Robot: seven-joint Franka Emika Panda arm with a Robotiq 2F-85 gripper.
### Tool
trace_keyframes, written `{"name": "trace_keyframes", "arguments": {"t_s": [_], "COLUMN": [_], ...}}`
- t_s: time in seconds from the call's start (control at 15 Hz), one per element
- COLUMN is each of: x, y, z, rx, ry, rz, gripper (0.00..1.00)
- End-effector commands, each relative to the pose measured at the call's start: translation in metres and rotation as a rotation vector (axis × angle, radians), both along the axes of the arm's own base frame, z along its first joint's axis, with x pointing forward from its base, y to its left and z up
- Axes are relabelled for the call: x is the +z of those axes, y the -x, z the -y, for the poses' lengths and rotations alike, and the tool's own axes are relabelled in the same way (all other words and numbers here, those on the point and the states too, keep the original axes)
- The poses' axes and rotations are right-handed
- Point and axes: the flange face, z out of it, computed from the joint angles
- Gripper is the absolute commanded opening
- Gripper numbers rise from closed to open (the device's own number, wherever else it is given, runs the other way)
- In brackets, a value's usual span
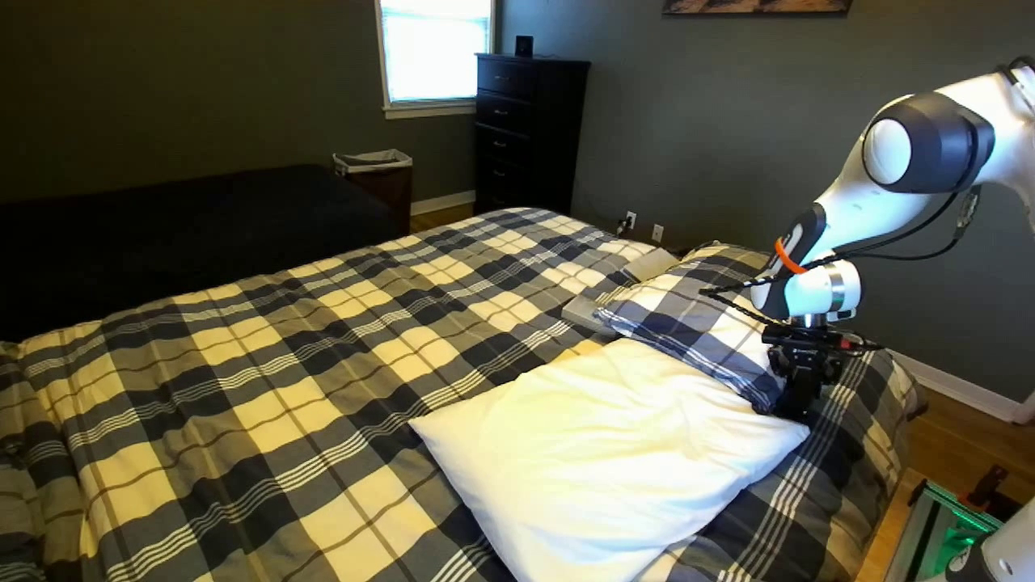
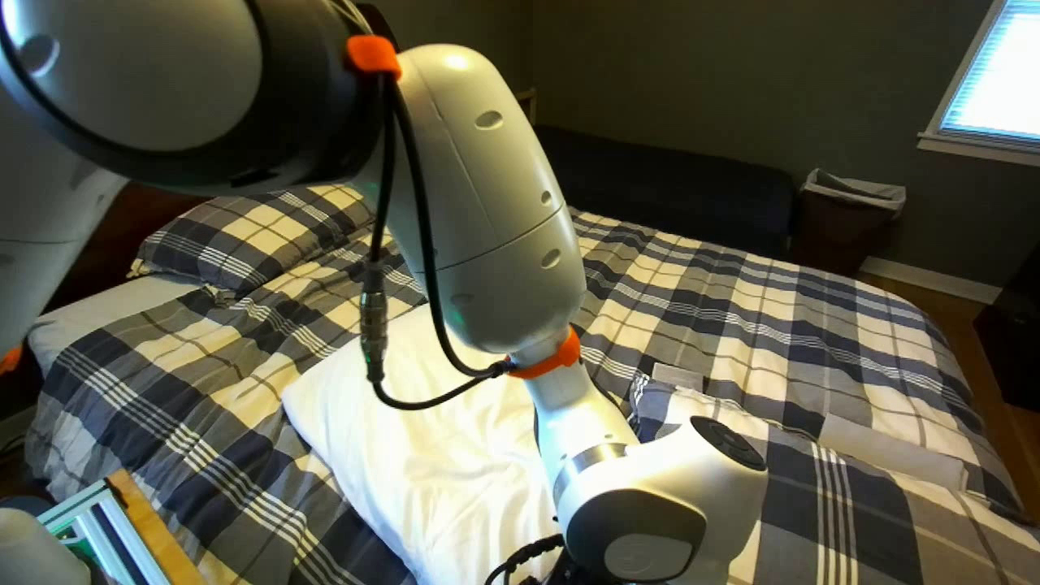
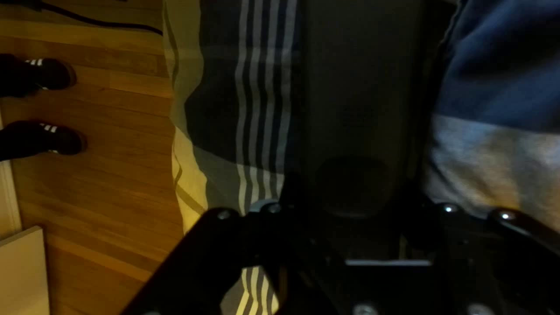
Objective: Remove the checked pillow from on top of the white pillow, pick up the black remote, put it on the bed and then put the checked pillow back on top of the white pillow
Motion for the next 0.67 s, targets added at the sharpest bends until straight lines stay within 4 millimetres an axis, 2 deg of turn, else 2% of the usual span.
{"name": "trace_keyframes", "arguments": {"t_s": [0.0,0.07,0.13,0.2,0.27,0.47,0.6], "x": [-0.018,-0.021,-0.022,-0.021,-0.019,-0.007,0.01], "y": [-0.005,-0.005,-0.005,-0.005,-0.005,-0.008,-0.009], "z": [0.009,0.009,0.01,0.011,0.011,0.007,0.002], "rx": [0.0,0.001,0.003,0.004,0.006,0.022,0.036], "ry": [-0.021,-0.026,-0.027,-0.029,-0.027,-0.025,-0.005], "rz": [0.034,0.036,0.038,0.044,0.047,0.06,0.072], "gripper": [0.28,0.28,0.51,0.78,0.78,0.99,1.0]}}
